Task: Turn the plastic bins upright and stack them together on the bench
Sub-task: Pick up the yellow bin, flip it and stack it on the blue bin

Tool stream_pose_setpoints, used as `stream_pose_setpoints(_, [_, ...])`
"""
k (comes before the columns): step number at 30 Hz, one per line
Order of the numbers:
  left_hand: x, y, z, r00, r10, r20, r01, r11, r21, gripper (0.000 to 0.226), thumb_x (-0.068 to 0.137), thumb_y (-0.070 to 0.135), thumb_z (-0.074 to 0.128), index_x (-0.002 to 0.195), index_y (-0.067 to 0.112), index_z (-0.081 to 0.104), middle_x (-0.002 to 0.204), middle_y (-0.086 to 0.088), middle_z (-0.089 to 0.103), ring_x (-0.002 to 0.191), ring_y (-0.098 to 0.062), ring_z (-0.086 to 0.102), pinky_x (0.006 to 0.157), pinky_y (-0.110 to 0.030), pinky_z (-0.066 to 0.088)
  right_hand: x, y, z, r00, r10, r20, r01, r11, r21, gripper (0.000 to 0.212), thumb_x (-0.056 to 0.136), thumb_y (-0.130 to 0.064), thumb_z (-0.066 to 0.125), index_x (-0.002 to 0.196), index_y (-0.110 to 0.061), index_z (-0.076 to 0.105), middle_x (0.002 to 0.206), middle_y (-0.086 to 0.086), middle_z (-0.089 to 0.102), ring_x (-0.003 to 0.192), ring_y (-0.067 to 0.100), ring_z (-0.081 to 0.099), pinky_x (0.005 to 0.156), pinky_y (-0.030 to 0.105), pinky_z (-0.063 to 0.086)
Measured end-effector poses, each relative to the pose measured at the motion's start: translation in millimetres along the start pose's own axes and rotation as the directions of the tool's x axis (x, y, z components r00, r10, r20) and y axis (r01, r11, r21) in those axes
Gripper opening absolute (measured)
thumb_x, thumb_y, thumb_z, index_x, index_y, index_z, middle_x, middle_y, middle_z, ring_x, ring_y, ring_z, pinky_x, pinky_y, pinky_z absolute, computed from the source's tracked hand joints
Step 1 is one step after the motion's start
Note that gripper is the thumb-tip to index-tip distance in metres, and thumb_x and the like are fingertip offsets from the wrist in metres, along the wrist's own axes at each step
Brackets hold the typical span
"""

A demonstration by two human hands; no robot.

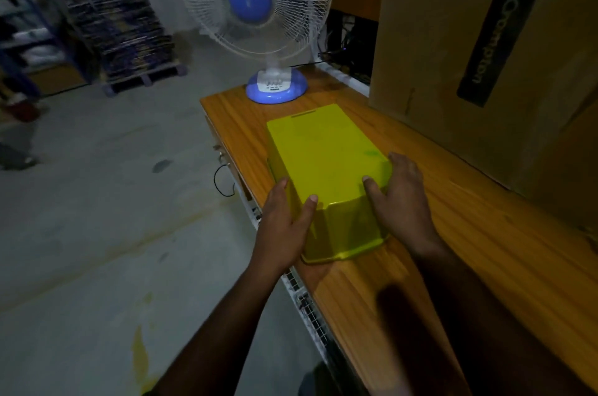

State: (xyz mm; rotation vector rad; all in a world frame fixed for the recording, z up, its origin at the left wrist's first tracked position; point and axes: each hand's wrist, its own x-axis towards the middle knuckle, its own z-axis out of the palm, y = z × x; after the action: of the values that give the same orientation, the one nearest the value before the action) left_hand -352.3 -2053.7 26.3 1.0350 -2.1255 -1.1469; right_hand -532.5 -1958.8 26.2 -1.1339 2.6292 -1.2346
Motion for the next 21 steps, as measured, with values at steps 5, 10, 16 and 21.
stream_pose_setpoints(5, [31.0,-13.1,15.7,0.961,-0.252,0.112,0.274,0.916,-0.294,0.099,0.078,0.072,0.061,0.156,0.025,0.022,0.152,0.007,0.040,0.138,-0.022,0.043,0.112,-0.046,0.039,-10.0,4.9,15.2,0.997,0.081,0.020,-0.082,0.995,0.056,0.066,0.089,-0.034,0.065,0.141,-0.002,0.039,0.136,0.018,0.047,0.128,0.032,0.043,0.107,0.036,0.031])
stream_pose_setpoints(10, [61.5,-23.1,18.7,0.965,-0.244,0.095,0.262,0.906,-0.333,0.075,0.090,0.056,0.059,0.151,0.021,0.034,0.148,-0.002,0.050,0.128,-0.026,0.052,0.107,-0.048,0.044,-20.9,-2.0,16.1,0.988,0.125,-0.093,-0.113,0.985,0.127,0.061,0.087,-0.037,0.067,0.139,-0.015,0.042,0.134,0.004,0.050,0.122,0.020,0.046,0.102,0.036,0.038])
stream_pose_setpoints(16, [81.0,-27.2,10.2,0.920,-0.249,0.304,0.392,0.641,-0.660,0.036,0.105,0.034,0.043,0.138,0.021,0.050,0.133,-0.004,0.062,0.107,-0.019,0.064,0.083,-0.036,0.052,-15.8,-48.9,-0.3,0.939,0.034,-0.343,0.040,0.977,0.208,0.049,0.092,-0.033,0.058,0.138,-0.021,0.045,0.135,-0.007,0.051,0.126,0.010,0.046,0.103,0.028,0.039])
stream_pose_setpoints(21, [81.4,-28.5,8.5,0.824,-0.308,0.476,0.566,0.405,-0.718,0.044,0.106,0.028,0.041,0.149,0.017,0.039,0.135,-0.013,0.057,0.097,-0.023,0.064,0.072,-0.038,0.054,-13.8,-70.1,-4.8,0.858,-0.059,-0.511,0.012,0.995,-0.096,0.063,0.084,-0.041,0.072,0.136,-0.013,0.048,0.139,0.000,0.048,0.138,0.018,0.034,0.113,0.025,0.023])
